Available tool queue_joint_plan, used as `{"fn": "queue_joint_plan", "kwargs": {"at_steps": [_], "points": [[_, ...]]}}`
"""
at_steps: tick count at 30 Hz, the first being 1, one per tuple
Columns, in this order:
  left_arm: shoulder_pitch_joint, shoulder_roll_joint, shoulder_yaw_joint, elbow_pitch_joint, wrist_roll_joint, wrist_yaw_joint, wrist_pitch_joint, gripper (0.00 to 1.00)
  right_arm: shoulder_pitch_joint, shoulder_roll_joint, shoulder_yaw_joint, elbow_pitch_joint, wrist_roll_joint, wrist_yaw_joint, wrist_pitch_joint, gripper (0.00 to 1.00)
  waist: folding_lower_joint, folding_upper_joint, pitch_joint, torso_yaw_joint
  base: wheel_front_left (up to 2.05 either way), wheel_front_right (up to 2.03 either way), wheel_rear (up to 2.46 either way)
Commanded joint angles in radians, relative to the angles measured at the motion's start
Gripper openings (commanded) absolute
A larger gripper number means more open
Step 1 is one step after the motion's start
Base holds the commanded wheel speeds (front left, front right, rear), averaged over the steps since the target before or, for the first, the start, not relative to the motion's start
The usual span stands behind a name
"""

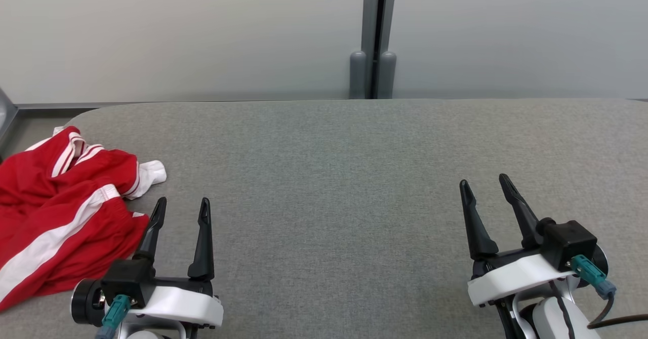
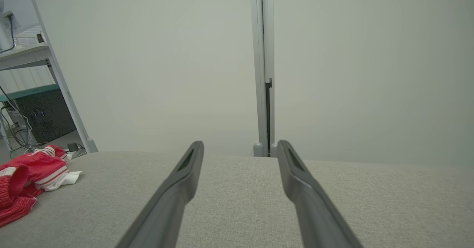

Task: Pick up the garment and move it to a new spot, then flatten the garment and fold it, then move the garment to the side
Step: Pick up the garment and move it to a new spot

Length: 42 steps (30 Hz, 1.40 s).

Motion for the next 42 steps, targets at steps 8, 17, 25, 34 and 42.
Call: {"fn": "queue_joint_plan", "kwargs": {"at_steps": [8,17,25,34,42], "points": [[-0.004,0.005,0.015,0.005,-0.021,0.010,-0.002,1.00,0.013,-0.001,-0.006,0.004,0.037,0.002,-0.005,1.00,0.0000,0.0000,-0.007,0.089,0.00,0.00,0.00],[0.020,0.005,0.047,0.022,-0.039,0.016,-0.002,1.00,0.029,-0.001,0.022,0.009,0.063,0.002,-0.005,1.00,0.0000,0.0000,-0.020,0.247,0.00,0.00,0.00],[0.040,0.005,0.095,0.033,-0.053,0.016,-0.002,1.00,0.030,-0.002,0.057,0.009,0.088,0.002,-0.005,1.00,0.0000,0.0000,-0.015,0.366,0.00,0.00,0.00],[0.058,0.004,0.120,0.023,-0.067,0.016,-0.002,1.00,0.012,-0.003,0.092,0.013,0.105,0.002,-0.005,1.00,0.0000,0.0000,0.000,0.439,0.00,0.00,0.00],[0.045,0.006,0.117,0.028,-0.074,0.013,-0.002,1.00,-0.017,-0.002,0.115,0.025,0.105,0.002,-0.005,1.00,0.0000,0.0000,0.013,0.446,0.00,0.00,0.00]]}}
